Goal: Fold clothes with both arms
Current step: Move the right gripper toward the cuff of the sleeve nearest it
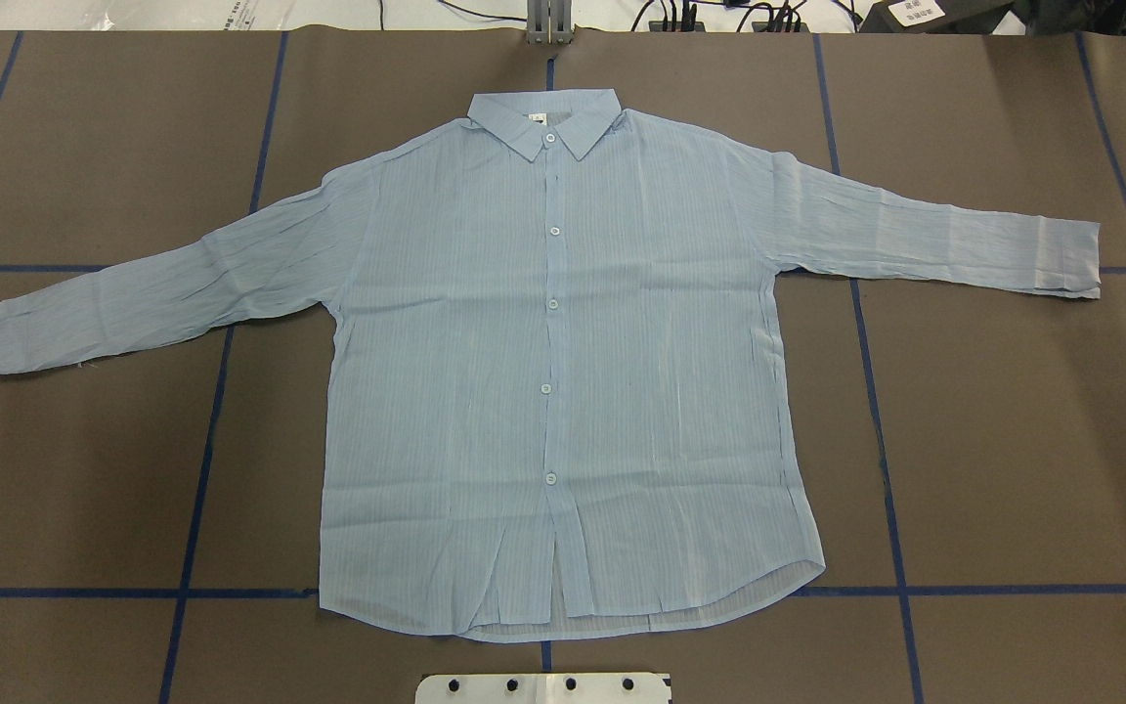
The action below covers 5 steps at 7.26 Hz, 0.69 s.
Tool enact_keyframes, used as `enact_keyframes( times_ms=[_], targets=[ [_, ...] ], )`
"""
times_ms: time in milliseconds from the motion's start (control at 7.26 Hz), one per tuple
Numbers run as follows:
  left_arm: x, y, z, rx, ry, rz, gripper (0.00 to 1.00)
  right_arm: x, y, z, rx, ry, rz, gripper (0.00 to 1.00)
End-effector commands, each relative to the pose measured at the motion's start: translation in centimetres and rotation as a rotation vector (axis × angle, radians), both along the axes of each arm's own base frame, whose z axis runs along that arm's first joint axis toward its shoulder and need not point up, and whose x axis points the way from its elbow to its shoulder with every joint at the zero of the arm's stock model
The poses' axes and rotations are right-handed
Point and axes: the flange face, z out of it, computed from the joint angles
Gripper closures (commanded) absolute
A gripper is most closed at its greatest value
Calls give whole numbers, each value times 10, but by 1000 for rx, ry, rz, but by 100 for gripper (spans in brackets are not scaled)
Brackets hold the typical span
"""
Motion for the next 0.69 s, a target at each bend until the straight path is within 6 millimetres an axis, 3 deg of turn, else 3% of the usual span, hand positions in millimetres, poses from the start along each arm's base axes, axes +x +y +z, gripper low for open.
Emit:
enact_keyframes(
  times_ms=[0, 138, 276, 413, 551],
  targets=[
    [-1, -3, -36, 82, 2, -2, 0, -22, -22, -12, 64, -11, -37, 0],
    [5, -13, -47, 143, 3, 2, 0, -57, -34, -16, 136, -15, -100, 0],
    [9, -12, -51, 228, 12, 8, 0, -70, -49, 2, 194, -33, -98, 0],
    [8, -2, -33, 246, 15, 9, 0, -101, -53, 22, 218, -54, -66, 0],
    [9, 0, -29, 256, 18, 8, 0, -119, -51, 35, 179, -88, 37, 0]
  ],
)
